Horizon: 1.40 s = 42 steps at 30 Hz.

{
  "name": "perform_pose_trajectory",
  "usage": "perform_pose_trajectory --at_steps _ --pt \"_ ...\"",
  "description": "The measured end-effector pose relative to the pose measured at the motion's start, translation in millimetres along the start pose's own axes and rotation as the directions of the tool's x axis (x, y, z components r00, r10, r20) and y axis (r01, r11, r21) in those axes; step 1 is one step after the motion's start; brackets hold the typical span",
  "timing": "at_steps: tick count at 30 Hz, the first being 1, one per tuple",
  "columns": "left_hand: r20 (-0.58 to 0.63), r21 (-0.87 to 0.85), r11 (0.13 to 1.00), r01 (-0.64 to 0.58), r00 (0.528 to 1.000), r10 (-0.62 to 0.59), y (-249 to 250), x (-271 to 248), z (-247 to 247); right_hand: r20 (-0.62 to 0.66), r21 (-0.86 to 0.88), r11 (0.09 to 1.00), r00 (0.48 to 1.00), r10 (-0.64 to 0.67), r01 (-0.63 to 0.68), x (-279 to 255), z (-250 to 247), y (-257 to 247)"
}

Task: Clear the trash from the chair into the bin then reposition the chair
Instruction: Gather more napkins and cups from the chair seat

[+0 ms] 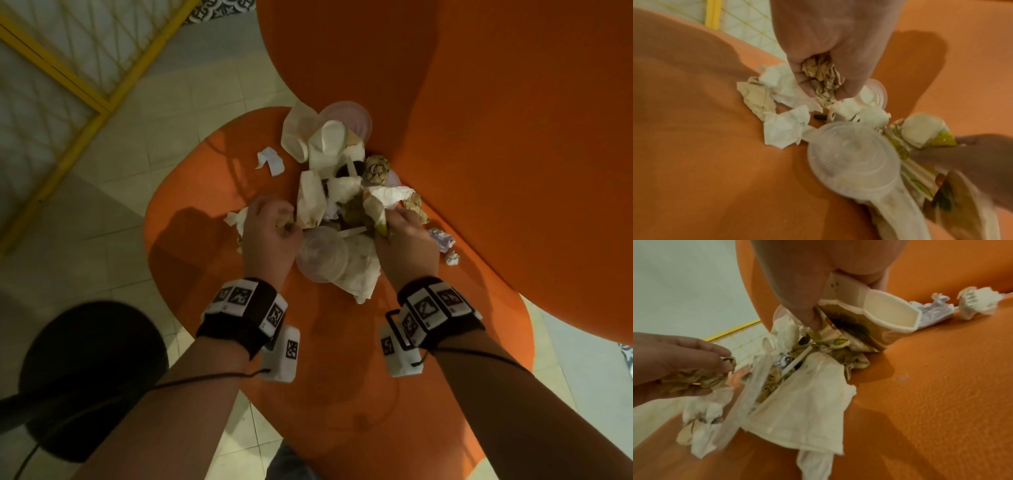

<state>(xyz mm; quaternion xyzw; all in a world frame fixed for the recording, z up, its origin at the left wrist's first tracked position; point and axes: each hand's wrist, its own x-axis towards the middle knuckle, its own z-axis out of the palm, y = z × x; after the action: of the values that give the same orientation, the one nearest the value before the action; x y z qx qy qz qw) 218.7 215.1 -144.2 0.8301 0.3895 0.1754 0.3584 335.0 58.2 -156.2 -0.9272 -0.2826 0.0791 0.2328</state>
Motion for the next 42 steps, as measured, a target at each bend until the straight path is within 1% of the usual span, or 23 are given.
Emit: perform_pose_trajectory --at_steps 2,4,7,9,10,11,13,15,16,17,19,21,23,25,28,31,33,37,42 --pt "-0.041 -0.068 0.998 0.000 0.999 -0.003 5.0 -4.2 -10.1 -0.052 0.067 0.998 0.998 0.018 -0.015 -3.3 -4.7 3.1" --pt "-0.063 -0.145 0.988 0.046 0.996 -0.056 8.3 -7.6 -19.8 -0.084 0.134 0.991 0.996 0.029 -0.017 -7.4 -10.2 5.4" --pt "-0.119 -0.171 0.977 0.125 0.982 -0.146 8.9 -10.5 -27.9 -0.118 0.257 0.966 0.992 0.035 -0.004 -15.5 -21.8 3.3" --pt "-0.151 -0.186 0.965 0.185 0.965 -0.214 3.7 -10.2 -29.3 -0.119 0.326 0.945 0.990 0.075 -0.032 -21.4 -28.2 -1.2" --pt "-0.143 -0.165 0.965 0.205 0.963 -0.229 -1.8 -9.4 -27.8 -0.107 0.362 0.930 0.988 0.109 -0.063 -23.7 -30.2 -3.5" --pt "-0.113 -0.100 0.972 0.211 0.969 -0.221 -8.3 -9.0 -24.7 -0.090 0.396 0.913 0.985 0.146 -0.099 -25.6 -31.3 -5.3" --pt "0.036 0.110 0.975 0.195 0.979 -0.200 -22.4 -9.3 -13.0 -0.070 0.441 0.886 0.979 0.190 -0.141 -27.7 -31.2 -7.7" --pt "0.193 0.299 0.937 0.183 0.950 -0.247 -27.8 -14.2 -0.2 -0.074 0.469 0.871 0.976 0.203 -0.146 -29.7 -30.7 -10.5" --pt "0.244 0.368 0.915 0.168 0.932 -0.270 -29.0 -17.0 5.1 -0.069 0.489 0.858 0.973 0.220 -0.160 -30.8 -30.9 -12.1" --pt "0.268 0.426 0.894 0.139 0.924 -0.271 -28.0 -19.6 8.4 -0.057 0.507 0.842 0.968 0.244 -0.182 -32.0 -30.7 -13.5" --pt "0.278 0.523 0.849 0.074 0.927 -0.252 -24.4 -22.7 10.3 -0.030 0.522 0.823 0.959 0.281 -0.224 -35.4 -28.8 -14.4" --pt "0.278 0.578 0.815 0.034 0.931 -0.236 -20.3 -23.6 10.3 -0.002 0.522 0.815 0.956 0.294 -0.250 -39.8 -25.7 -13.7" --pt "0.294 0.598 0.801 -0.004 0.931 -0.215 -16.3 -24.7 11.6 0.020 0.517 0.819 0.960 0.278 -0.248 -43.5 -22.2 -12.9" --pt "0.305 0.564 0.826 -0.015 0.933 -0.191 -16.0 -27.8 14.6 0.031 0.499 0.828 0.960 0.280 -0.257 -46.5 -20.4 -14.0" --pt "0.302 0.470 0.883 -0.001 0.940 -0.160 -17.2 -32.6 18.4 0.067 0.493 0.813 0.945 0.320 -0.310 -49.6 -21.5 -17.2" --pt "0.345 0.389 0.920 0.039 0.920 -0.184 -11.9 -32.2 17.3 0.072 0.505 0.810 0.950 0.305 -0.298 -51.0 -22.9 -19.9" --pt "0.358 0.343 0.938 0.047 0.917 -0.177 -8.6 -30.6 15.4 0.069 0.505 0.812 0.952 0.298 -0.291 -50.4 -24.7 -20.5" --pt "0.280 0.241 0.965 0.107 0.944 -0.174 0.2 -38.7 7.9 0.074 0.550 0.787 0.955 0.286 -0.279 -53.1 -37.4 -14.7" --pt "0.170 0.043 0.963 0.265 0.948 -0.268 32.3 -52.9 -11.2 0.170 0.642 0.694 0.943 0.287 -0.327 -60.9 -58.5 -9.6"
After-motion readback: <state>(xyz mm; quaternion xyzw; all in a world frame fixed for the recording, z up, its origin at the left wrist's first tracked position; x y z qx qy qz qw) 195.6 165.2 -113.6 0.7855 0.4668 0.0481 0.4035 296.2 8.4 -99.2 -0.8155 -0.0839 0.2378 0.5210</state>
